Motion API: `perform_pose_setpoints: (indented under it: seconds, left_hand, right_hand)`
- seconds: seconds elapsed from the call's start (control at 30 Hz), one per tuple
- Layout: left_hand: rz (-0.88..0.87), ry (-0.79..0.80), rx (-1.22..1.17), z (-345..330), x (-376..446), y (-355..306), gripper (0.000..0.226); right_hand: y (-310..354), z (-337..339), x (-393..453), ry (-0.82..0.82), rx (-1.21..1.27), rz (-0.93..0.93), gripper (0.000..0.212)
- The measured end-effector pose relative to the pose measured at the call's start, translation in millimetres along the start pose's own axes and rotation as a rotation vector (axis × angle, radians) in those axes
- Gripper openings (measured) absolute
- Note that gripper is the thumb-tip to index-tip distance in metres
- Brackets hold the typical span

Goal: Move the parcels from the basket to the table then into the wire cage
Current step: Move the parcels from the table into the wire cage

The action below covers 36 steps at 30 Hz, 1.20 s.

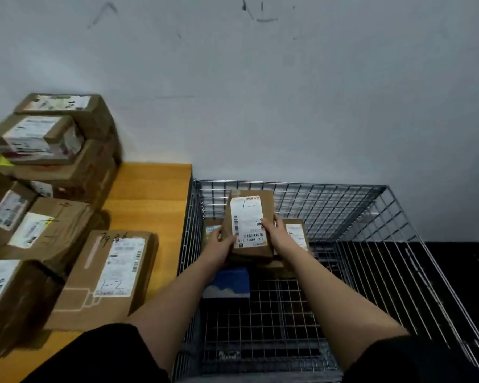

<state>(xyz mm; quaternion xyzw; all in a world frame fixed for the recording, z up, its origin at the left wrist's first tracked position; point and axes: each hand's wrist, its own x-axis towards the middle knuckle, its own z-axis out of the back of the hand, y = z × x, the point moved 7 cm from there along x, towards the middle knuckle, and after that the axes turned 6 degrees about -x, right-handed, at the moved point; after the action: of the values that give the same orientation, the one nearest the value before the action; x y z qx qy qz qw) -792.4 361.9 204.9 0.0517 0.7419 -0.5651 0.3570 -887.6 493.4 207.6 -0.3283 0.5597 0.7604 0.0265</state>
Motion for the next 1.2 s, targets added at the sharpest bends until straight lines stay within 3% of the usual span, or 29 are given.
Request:
perform_pose_setpoints:
  seconds: [0.4,0.53,0.77,0.93,1.1,1.2]
  left_hand:
    - [0.223,-0.227,0.27,23.2,119.0,146.2,0.055]
    - [0.257,-0.242,0.349,22.5,158.0,195.9,0.041]
    - [0.335,-0.325,0.325,34.8,213.1,266.1,0.059]
    - [0.415,-0.419,0.4,61.3,238.1,307.5,0.054]
    - [0.452,-0.419,0.676,76.4,252.3,322.9,0.052]
    - [0.388,-0.394,0.837,73.4,259.8,321.5,0.064]
  right_hand:
    - [-177.7,-36.1,102.5,0.067,0.027,-0.327,0.07]
    - [-241.7,-42.4,139.8,0.091,0.003,-0.404,0.082]
    - [-317.5,-66.6,196.5,0.171,-0.06,-0.442,0.075]
    - [-355.2,-100.4,225.4,0.204,-0.09,-0.433,0.063]
    - [-382.2,-125.7,246.0,0.216,-0.082,-0.439,0.057]
    - [-389.6,-132.9,258.1,0.194,-0.13,-0.406,0.061]
